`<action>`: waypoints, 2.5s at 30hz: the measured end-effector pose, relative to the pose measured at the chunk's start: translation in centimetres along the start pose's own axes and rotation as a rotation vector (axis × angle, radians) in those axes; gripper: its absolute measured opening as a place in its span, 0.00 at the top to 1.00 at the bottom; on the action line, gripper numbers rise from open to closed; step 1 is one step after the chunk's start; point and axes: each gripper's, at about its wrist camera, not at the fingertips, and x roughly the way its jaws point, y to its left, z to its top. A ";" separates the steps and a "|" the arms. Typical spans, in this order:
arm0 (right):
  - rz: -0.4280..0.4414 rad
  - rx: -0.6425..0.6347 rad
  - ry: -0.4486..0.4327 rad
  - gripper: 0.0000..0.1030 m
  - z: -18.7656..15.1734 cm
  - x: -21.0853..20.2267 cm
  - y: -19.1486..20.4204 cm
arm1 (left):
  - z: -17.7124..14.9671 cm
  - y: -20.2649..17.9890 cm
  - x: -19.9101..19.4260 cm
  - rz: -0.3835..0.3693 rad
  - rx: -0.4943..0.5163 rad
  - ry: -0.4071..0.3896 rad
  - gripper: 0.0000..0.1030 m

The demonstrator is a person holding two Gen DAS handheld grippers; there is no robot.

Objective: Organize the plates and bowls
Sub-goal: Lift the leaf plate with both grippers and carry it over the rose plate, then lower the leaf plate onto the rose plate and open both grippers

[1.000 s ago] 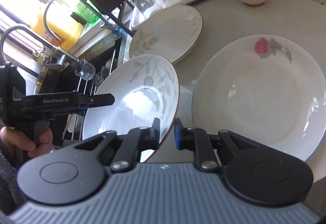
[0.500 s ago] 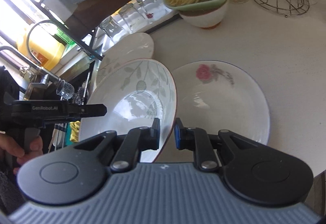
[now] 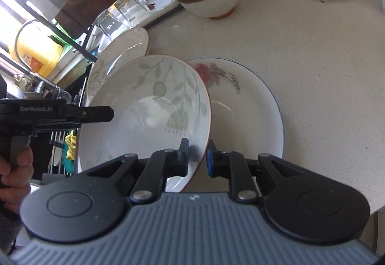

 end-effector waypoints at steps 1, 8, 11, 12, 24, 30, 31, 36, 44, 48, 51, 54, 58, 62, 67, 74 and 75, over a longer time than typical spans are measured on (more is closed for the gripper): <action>0.001 0.006 0.001 0.82 0.0 0.0 -0.2 | 0.0 -0.3 0.1 0.006 0.007 0.005 0.56; -0.023 0.000 0.009 0.81 0.1 0.1 -1.1 | -0.3 -1.5 1.3 0.036 0.024 0.047 0.57; -0.022 0.001 0.008 0.81 -0.1 0.0 -1.6 | -0.4 -2.4 1.7 0.065 0.064 0.055 0.57; -0.020 0.003 0.009 0.81 -0.1 0.0 -1.8 | -0.4 -2.6 1.9 0.074 0.074 0.057 0.57; -0.089 -0.053 -0.022 0.82 0.5 -0.5 -2.4 | -0.6 -5.9 3.0 0.197 0.119 0.030 0.57; -0.106 -0.067 -0.031 0.82 0.5 -0.8 -2.4 | -1.1 -6.0 2.0 0.197 0.073 -0.009 0.57; -0.115 -0.071 -0.036 0.82 0.5 -0.8 -2.3 | -1.1 -5.9 1.8 0.196 0.064 -0.014 0.57; -0.171 -0.125 -0.050 0.82 0.5 -1.3 -1.4 | -2.0 -6.2 -0.1 0.188 0.056 -0.060 0.57; -0.200 -0.180 -0.120 0.82 1.3 -3.0 -1.0 | -3.7 -6.9 -3.8 0.166 0.001 -0.137 0.57; -0.184 -0.186 -0.158 0.82 1.9 -4.4 -1.1 | -4.2 -7.9 -5.6 0.155 -0.009 -0.187 0.57; -0.158 -0.186 -0.189 0.82 2.1 -5.9 -1.1 | -4.5 -8.9 -7.1 0.149 -0.009 -0.228 0.57; -0.127 -0.198 -0.233 0.82 2.3 -7.8 -0.8 | -4.9 -10.2 -8.4 0.147 -0.004 -0.263 0.57; -0.093 -0.223 -0.284 0.81 2.4 -10.6 -0.5 | -5.6 -12.1 -9.9 0.146 0.012 -0.298 0.57; -0.066 -0.259 -0.328 0.81 2.3 -13.0 -0.3 | -6.4 -14.0 -11.0 0.167 0.035 -0.334 0.56; -0.040 -0.286 -0.375 0.81 1.7 -15.5 -0.4 | -7.6 -15.7 -11.5 0.189 0.060 -0.362 0.56; -0.017 -0.320 -0.404 0.81 0.8 -17.9 -1.1 | -9.0 -17.6 -12.0 0.202 0.063 -0.375 0.56; -0.017 -0.323 -0.408 0.81 0.6 -18.1 -1.3 | -9.2 -17.9 -12.1 0.202 0.062 -0.377 0.56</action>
